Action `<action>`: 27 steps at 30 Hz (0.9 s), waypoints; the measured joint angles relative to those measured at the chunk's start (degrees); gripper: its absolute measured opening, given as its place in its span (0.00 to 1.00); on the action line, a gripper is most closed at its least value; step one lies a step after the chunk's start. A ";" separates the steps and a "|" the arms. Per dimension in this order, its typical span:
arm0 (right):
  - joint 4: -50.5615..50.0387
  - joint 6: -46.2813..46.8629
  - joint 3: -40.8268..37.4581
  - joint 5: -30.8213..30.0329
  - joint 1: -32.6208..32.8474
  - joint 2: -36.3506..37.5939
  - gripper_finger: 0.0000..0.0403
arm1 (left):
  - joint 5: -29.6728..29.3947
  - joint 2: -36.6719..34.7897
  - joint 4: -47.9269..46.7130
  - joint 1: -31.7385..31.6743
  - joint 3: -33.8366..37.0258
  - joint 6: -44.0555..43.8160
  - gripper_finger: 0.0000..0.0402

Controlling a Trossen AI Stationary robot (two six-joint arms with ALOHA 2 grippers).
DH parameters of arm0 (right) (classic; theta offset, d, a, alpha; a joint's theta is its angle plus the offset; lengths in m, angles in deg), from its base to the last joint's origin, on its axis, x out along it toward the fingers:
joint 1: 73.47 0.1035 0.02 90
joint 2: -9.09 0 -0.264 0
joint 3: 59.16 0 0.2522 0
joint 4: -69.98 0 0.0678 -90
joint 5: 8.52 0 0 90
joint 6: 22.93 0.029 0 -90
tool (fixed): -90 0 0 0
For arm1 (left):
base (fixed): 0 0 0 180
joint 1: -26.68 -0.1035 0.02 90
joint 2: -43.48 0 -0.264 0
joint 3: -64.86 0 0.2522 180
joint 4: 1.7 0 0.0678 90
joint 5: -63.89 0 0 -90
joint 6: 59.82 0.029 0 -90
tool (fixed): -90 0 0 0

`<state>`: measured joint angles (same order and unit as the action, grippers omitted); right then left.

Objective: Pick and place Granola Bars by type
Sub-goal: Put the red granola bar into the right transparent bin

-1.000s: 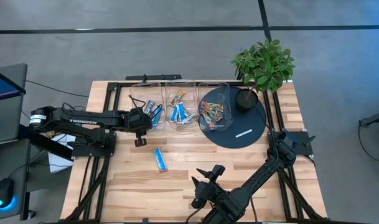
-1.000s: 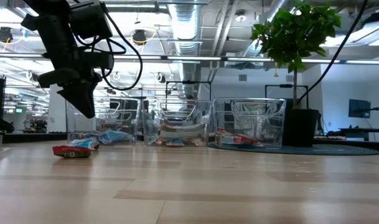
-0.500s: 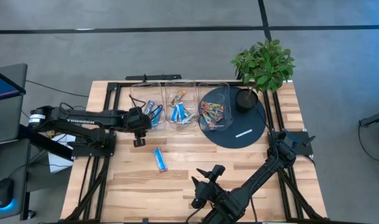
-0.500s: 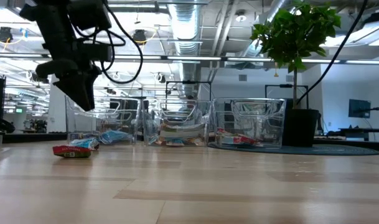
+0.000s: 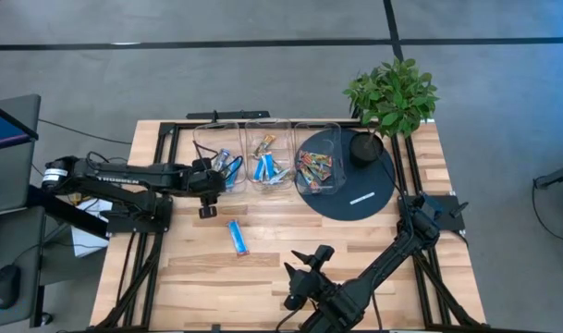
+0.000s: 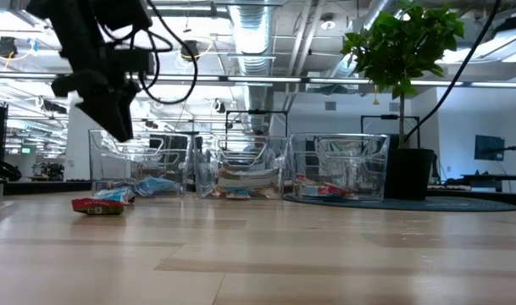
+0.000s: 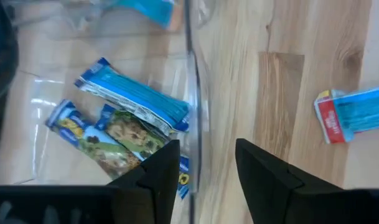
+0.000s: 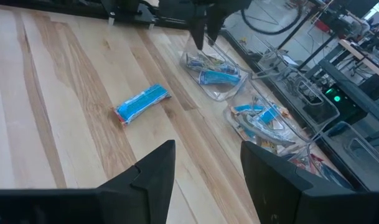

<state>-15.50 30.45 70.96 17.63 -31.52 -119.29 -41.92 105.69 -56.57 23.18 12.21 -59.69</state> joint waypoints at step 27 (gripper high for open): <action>0.66 -1.36 0.00 -0.04 -0.11 0.00 0.44 | -0.38 5.25 0.85 32.66 -7.88 -1.27 0.38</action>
<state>-14.85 29.10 70.96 17.58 -31.63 -119.29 -42.30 110.94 -55.72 55.84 4.33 -60.95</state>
